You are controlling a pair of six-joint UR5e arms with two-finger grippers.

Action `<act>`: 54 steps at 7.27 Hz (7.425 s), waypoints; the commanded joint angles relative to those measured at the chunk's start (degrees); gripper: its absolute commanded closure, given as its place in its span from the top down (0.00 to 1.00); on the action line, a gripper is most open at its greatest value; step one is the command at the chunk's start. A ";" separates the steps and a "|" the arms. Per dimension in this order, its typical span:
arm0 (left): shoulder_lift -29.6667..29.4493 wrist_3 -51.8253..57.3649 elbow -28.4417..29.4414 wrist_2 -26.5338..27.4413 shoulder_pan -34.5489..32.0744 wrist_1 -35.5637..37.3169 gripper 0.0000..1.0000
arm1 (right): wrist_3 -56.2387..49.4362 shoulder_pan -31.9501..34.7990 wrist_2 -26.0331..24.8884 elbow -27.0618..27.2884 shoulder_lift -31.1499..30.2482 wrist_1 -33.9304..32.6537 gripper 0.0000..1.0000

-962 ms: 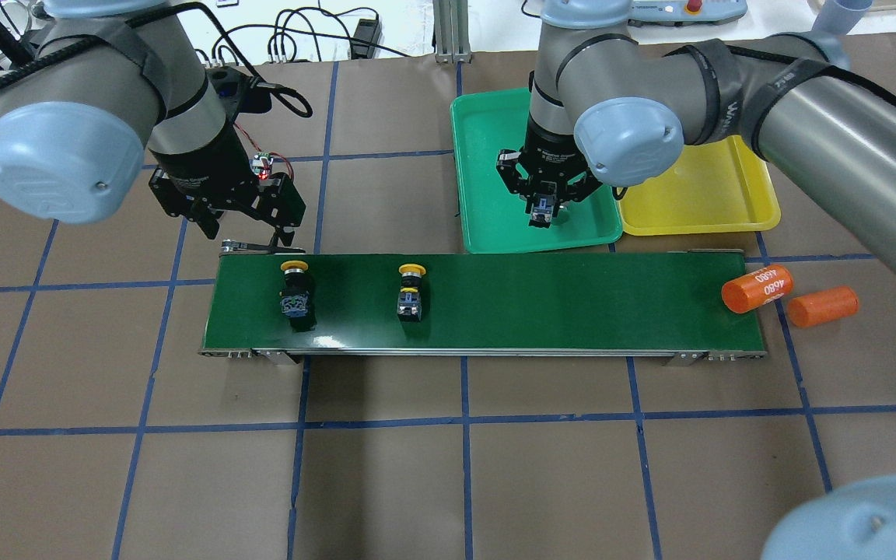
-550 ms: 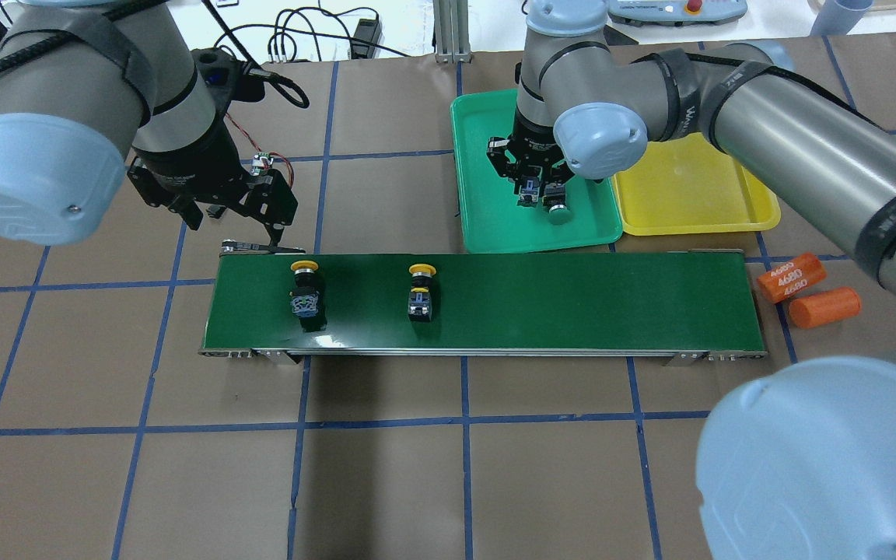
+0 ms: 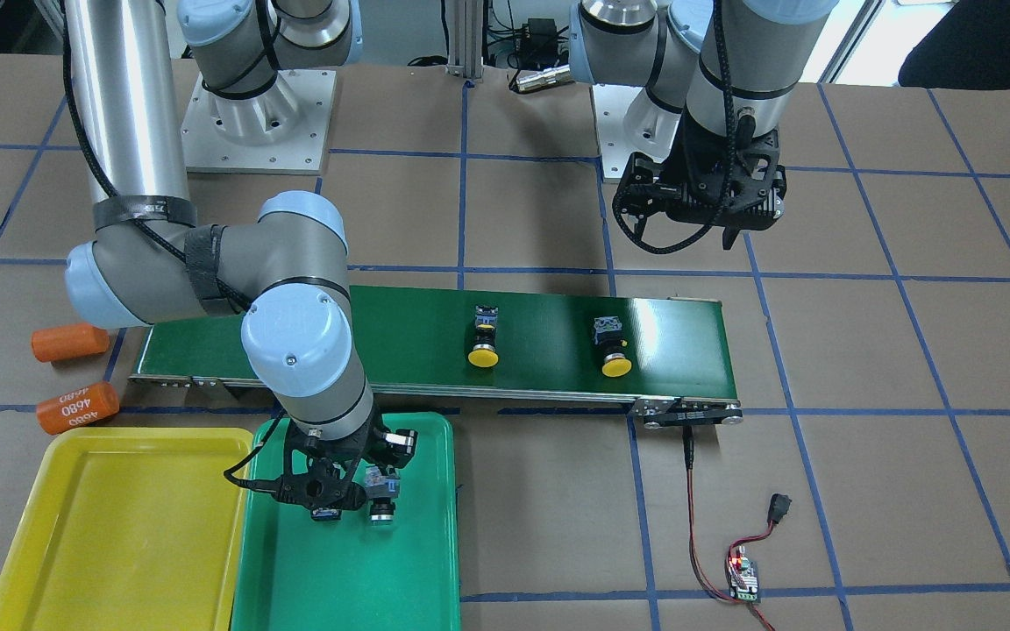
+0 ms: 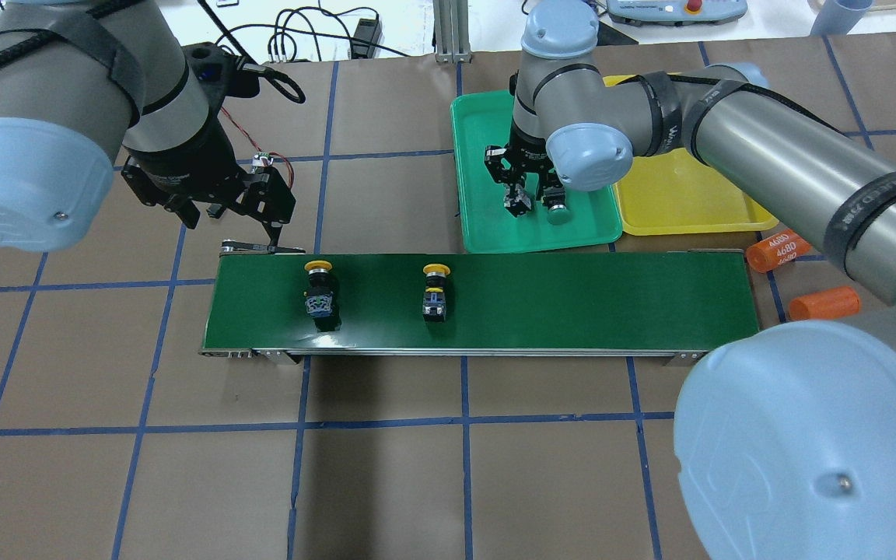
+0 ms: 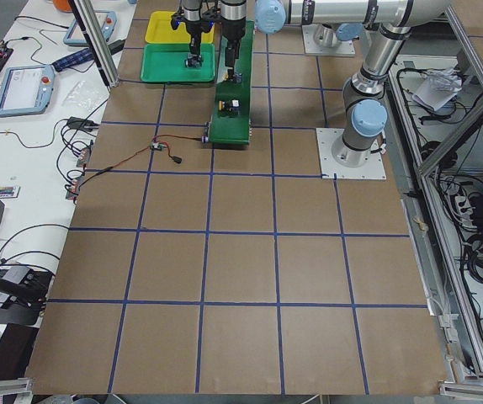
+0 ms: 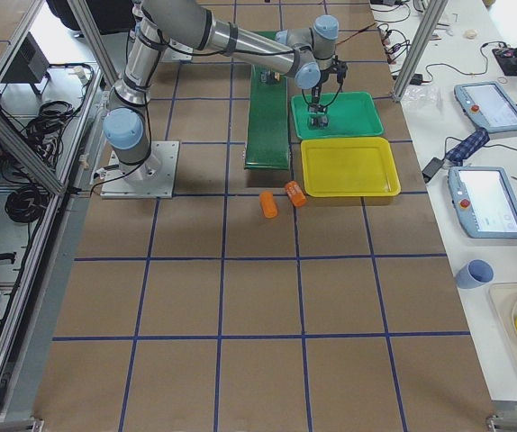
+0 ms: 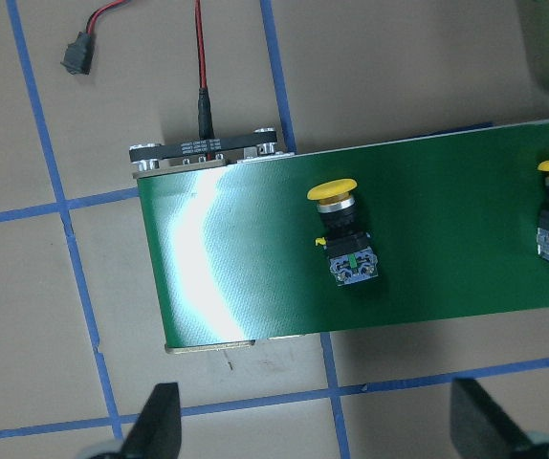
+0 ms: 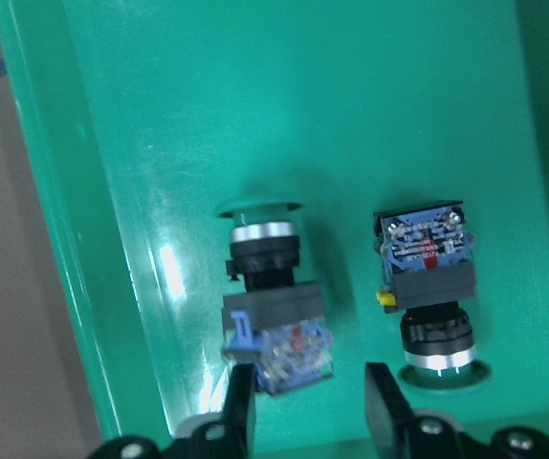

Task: Sort buttons by color to trays
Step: 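Lower the green button into the green tray and open the right gripper, then move the right gripper over the nearer yellow button on the belt, then lower the right gripper and grasp the yellow button, then carry the yellow button into the yellow tray and open the right gripper, then move the right gripper back over the remaining yellow button on the belt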

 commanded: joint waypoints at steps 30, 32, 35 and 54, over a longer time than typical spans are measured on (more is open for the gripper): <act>0.12 1.28 6.29 -5.53 6.05 -7.98 1.00 | 0.97 2.19 0.60 18.85 -15.85 10.37 0.59; -0.15 0.84 5.85 -5.27 6.06 -7.89 1.00 | 1.23 1.93 0.16 18.85 -15.67 10.99 0.07; -0.94 -2.76 4.27 -5.27 6.06 -3.41 1.00 | 1.15 0.96 -1.41 17.80 -17.51 10.99 0.00; 0.99 -2.15 3.39 -4.48 6.06 -3.76 1.00 | -24.78 -16.90 -1.87 16.27 -30.74 19.76 1.00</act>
